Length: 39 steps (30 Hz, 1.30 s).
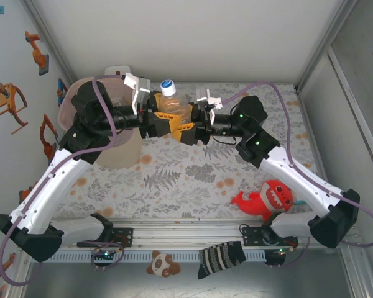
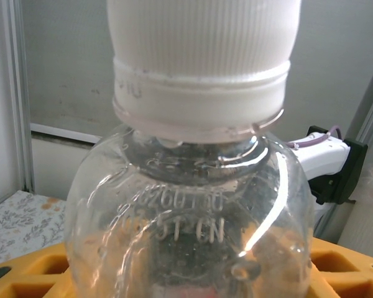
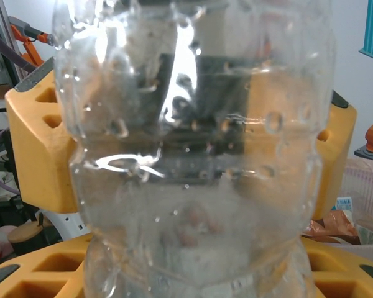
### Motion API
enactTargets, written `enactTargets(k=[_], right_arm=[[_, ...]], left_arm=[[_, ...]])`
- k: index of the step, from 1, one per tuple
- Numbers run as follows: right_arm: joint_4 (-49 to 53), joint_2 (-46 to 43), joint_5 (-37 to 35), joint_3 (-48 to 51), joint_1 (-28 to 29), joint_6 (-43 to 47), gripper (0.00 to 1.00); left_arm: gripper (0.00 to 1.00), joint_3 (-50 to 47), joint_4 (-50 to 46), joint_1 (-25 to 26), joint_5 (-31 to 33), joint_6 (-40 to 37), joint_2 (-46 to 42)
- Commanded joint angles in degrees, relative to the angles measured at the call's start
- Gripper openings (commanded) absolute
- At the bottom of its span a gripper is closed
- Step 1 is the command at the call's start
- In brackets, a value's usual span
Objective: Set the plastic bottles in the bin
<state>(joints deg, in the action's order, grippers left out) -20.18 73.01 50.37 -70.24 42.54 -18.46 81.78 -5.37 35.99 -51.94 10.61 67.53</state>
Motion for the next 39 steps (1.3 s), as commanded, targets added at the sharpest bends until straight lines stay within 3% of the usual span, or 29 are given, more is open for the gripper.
enactTargets(k=[1, 11, 18, 24, 33, 39], right_arm=[[0.23, -2.00, -0.45, -1.39, 0.61, 1.58, 0.48], [3.54, -4.03, -3.29, 0.31, 0.79, 3.71, 0.74], [9.25, -7.35, -5.77, 2.34, 0.87, 6.41, 0.80], [15.41, -10.62, -10.56, 3.67, 0.87, 9.88, 0.80], [19.14, -12.48, -14.95, 4.46, 0.87, 11.78, 0.80], [18.63, -11.65, -14.87, 4.25, 0.87, 11.41, 0.80]], left_arm=[[0.54, 1.82, 0.02, 0.40, -0.62, -1.20, -0.38], [0.52, 2.82, -2.22, 0.32, 1.77, -3.22, -0.57], [0.51, 5.01, -7.64, 0.29, 5.48, -6.78, -0.75], [0.51, 8.45, -16.82, -1.15, 15.45, -10.59, -0.57], [0.49, 12.45, -27.33, -12.44, 27.81, -6.72, 1.31], [0.49, 8.44, -23.85, -24.21, 28.74, 7.85, 1.95]])
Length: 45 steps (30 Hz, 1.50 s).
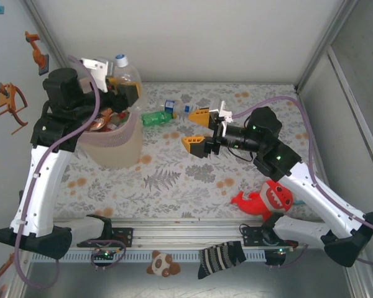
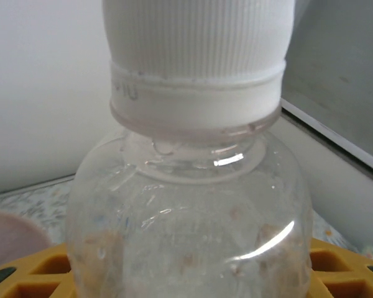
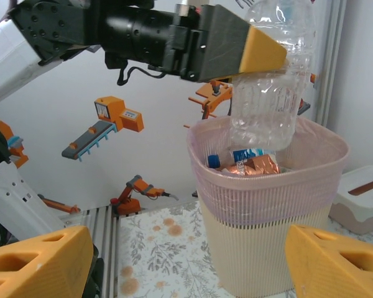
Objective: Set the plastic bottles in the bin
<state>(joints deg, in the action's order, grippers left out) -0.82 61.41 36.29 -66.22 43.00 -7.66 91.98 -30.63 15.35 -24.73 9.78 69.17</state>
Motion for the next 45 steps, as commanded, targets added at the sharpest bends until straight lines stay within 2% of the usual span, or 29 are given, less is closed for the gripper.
enactTargets(k=[1, 6, 8, 12, 16, 24, 37, 45], right_arm=[[-0.89, 0.14, -0.77, 0.14, 0.41, 0.46, 0.80], [-0.94, 0.25, -0.80, 0.21, 0.41, 0.34, 0.79], [-0.81, 0.20, -0.88, 0.04, 0.41, 0.32, 0.79], [-0.54, 0.20, -1.09, 0.01, 0.44, 0.43, 0.79], [-0.34, 0.29, -1.09, -0.05, 0.41, 0.45, 0.80], [0.47, 0.23, -1.29, -0.56, 0.39, 0.73, 0.79], [1.26, -0.89, -2.02, -0.19, 0.41, 0.84, 0.79], [1.68, -1.35, -1.97, 0.05, 0.39, 0.83, 0.79]], left_arm=[[0.48, -2.64, 2.44, -5.17, 1.35, 11.05, 0.63], [0.47, -6.73, 7.91, -9.31, 4.56, 20.53, 1.90], [0.49, -8.19, 10.11, -9.82, 9.10, 25.28, 2.33], [0.39, -6.38, 5.77, -10.24, 20.33, 34.86, 4.86], [0.38, -4.21, 1.64, -12.08, 23.63, 43.16, 7.78], [0.38, -3.50, 3.01, -15.63, 20.37, 55.76, 12.83], [0.43, -1.89, 8.07, -16.94, 9.10, 68.61, 20.90], [0.56, -3.99, 10.00, -17.02, 6.63, 73.60, 19.90]])
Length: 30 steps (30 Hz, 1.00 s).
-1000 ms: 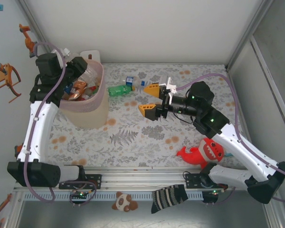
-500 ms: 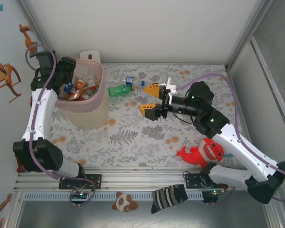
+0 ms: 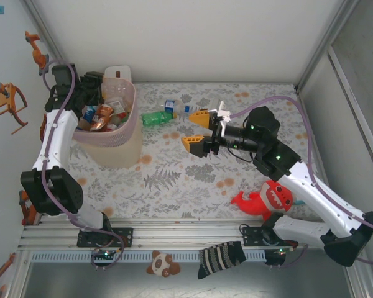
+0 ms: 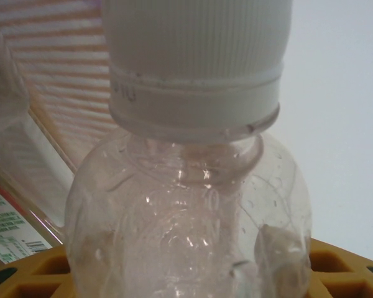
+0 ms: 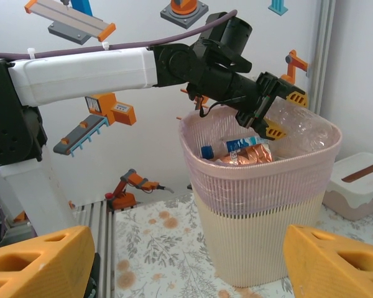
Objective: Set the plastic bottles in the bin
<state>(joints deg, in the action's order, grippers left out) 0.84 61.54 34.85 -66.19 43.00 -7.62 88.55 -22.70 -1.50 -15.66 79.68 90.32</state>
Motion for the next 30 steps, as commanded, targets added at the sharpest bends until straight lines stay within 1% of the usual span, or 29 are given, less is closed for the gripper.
enactTargets(k=[1, 3, 5, 12, 21, 24, 28, 30], right_arm=[[-0.01, -1.64, -0.56, 0.11, 0.41, 0.76, 0.78], [0.12, -1.92, -0.65, 0.34, 0.42, 0.81, 0.79], [0.08, -2.20, -0.77, 0.36, 0.41, 0.77, 0.78], [0.33, -2.82, -0.92, 0.63, 0.44, 0.76, 0.78], [-0.05, -2.98, -0.90, 0.98, 0.40, 0.65, 0.78], [-0.05, -2.90, -0.74, 0.94, 0.41, 0.60, 0.78], [-0.05, -2.74, -0.66, 0.84, 0.41, 0.60, 0.78], [-0.14, -2.65, -0.66, 0.82, 0.41, 0.66, 0.78]], left_arm=[[0.60, -0.56, 1.47, -0.09, -2.61, 3.88, -1.50], [0.67, -0.47, 0.19, -0.08, -2.52, 4.21, -2.39], [0.71, -0.49, -1.23, -0.09, -2.08, 4.47, -3.38], [0.78, -0.61, -4.17, -0.71, -0.91, 4.78, -6.23], [0.78, -2.84, -5.43, -0.97, -1.63, 4.35, -7.55], [0.78, -3.62, -4.34, -1.04, -2.20, 3.70, -7.94], [0.73, -2.35, -3.19, -1.05, -3.85, 0.75, -7.62], [0.67, -1.06, -3.45, -0.97, -3.85, -2.15, -7.43]])
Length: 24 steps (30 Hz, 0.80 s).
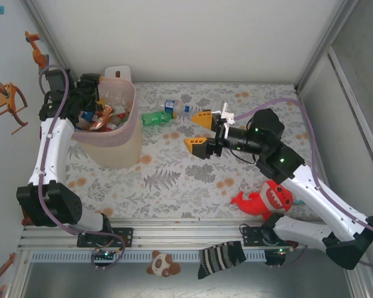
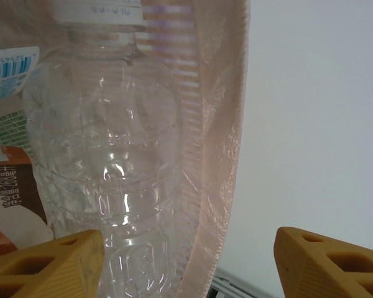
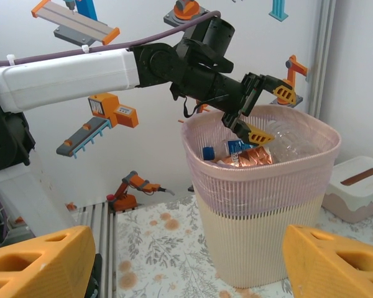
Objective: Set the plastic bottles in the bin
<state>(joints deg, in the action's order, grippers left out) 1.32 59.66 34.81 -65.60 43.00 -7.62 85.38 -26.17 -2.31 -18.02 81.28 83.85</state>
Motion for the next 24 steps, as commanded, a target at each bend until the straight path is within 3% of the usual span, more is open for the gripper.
enactTargets(k=[1, 7, 15, 24], right_arm=[[-0.63, -0.64, -0.62, 0.23, 0.44, 0.63, 0.78], [-0.56, -0.20, -0.53, 0.02, 0.41, 0.60, 0.78], [-0.45, 0.31, -0.53, -0.37, 0.41, 0.66, 0.77], [0.39, -0.08, -1.83, 0.51, 0.41, 1.12, 0.77]], left_arm=[[0.64, 2.64, -0.22, -0.24, -1.54, -4.87, -0.90], [0.49, 5.40, -1.77, -0.22, -2.17, -9.69, 0.72], [0.16, 9.14, -0.37, -0.24, -5.84, -10.87, 7.50], [0.08, 3.39, -1.69, -0.42, -4.35, -11.08, 9.51]])
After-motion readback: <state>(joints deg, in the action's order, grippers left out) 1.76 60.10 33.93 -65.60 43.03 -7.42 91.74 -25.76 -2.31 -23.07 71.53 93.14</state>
